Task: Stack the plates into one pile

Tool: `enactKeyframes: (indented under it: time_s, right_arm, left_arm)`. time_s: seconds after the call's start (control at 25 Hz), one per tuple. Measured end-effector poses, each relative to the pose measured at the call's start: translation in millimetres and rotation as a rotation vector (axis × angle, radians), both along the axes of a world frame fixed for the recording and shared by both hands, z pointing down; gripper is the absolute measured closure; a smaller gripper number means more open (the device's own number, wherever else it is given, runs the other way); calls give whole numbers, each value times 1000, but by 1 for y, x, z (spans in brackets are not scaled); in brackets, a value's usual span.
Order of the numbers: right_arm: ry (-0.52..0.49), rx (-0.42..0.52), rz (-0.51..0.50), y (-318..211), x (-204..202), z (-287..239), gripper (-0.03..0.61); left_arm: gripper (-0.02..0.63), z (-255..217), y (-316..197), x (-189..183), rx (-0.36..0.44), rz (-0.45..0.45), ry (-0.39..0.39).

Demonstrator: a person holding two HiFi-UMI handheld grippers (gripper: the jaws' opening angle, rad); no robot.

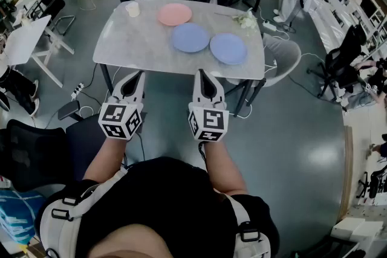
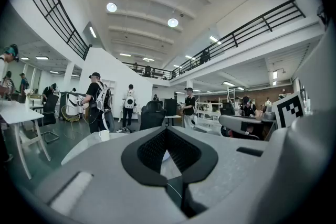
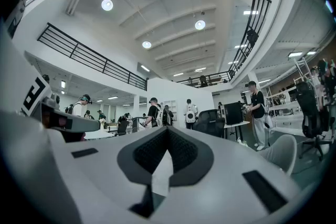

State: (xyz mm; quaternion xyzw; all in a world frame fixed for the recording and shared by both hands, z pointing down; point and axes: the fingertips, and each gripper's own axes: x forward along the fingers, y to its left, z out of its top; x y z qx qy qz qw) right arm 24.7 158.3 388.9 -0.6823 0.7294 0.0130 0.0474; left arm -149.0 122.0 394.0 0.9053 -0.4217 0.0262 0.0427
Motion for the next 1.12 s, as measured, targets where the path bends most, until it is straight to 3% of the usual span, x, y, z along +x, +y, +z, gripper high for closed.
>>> enactKeyframes:
  time_s: [0.72, 1.12]
  right_arm:
    - [-10, -13, 19, -19, -30, 12, 571]
    - [3, -54, 73, -23, -57, 35, 571]
  left_arm:
    - [611, 11, -18, -24, -23, 40, 12]
    - [611, 25, -28, -38, -40, 119, 6]
